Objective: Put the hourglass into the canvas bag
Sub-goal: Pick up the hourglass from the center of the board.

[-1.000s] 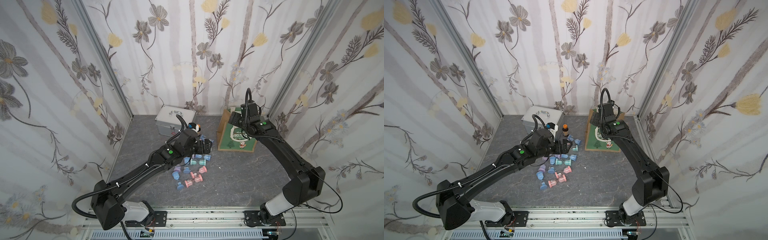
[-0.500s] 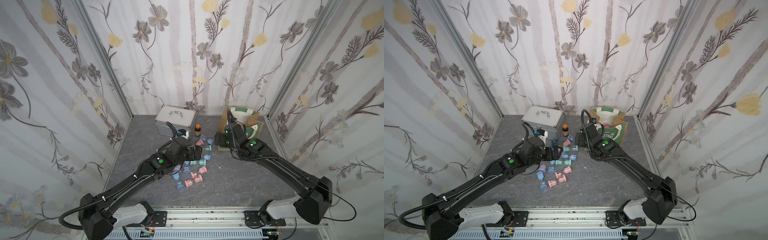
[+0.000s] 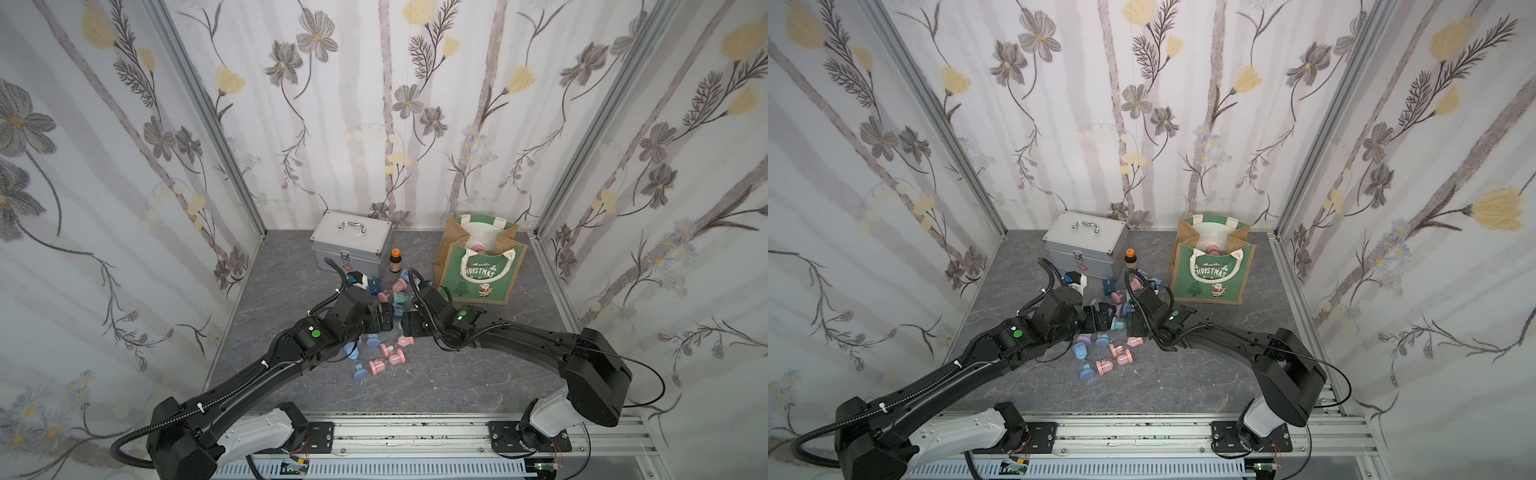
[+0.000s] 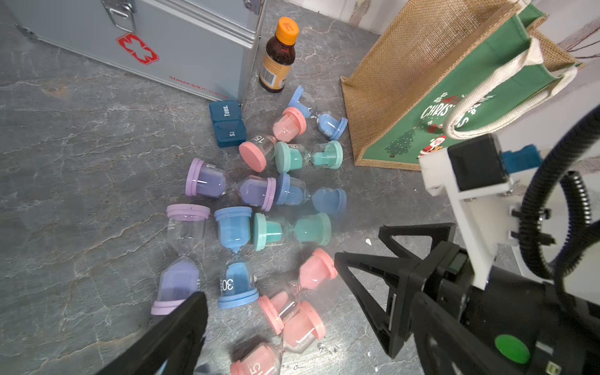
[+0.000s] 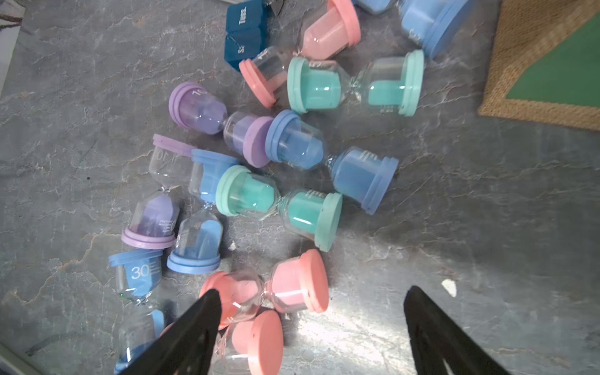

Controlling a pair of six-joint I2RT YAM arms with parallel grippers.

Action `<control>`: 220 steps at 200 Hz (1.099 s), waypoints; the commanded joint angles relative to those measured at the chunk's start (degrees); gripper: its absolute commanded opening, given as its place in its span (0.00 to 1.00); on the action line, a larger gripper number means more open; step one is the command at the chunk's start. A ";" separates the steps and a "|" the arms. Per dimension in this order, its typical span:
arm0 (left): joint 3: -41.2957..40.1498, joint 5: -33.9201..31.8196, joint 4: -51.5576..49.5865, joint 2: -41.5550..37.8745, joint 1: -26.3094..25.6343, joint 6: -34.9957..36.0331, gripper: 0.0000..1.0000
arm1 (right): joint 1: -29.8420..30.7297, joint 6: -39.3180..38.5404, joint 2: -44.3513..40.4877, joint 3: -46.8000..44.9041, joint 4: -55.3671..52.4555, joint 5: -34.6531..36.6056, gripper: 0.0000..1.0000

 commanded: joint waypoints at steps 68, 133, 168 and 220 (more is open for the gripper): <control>-2.17 -2.89 -1.06 -1.71 0.31 -1.35 1.00 | 0.72 -3.97 8.37 4.79 4.62 3.69 0.72; -4.28 -6.74 -1.62 -4.77 0.63 -2.67 1.00 | -2.40 -17.92 13.18 9.07 3.95 0.77 0.71; -4.40 -7.83 -2.14 -5.73 0.75 -3.02 1.00 | -2.77 -23.98 15.35 11.51 3.25 -1.62 0.71; -4.16 -7.50 -3.21 -5.92 0.87 -3.10 1.00 | -3.51 -29.28 18.30 12.87 2.36 -6.11 0.70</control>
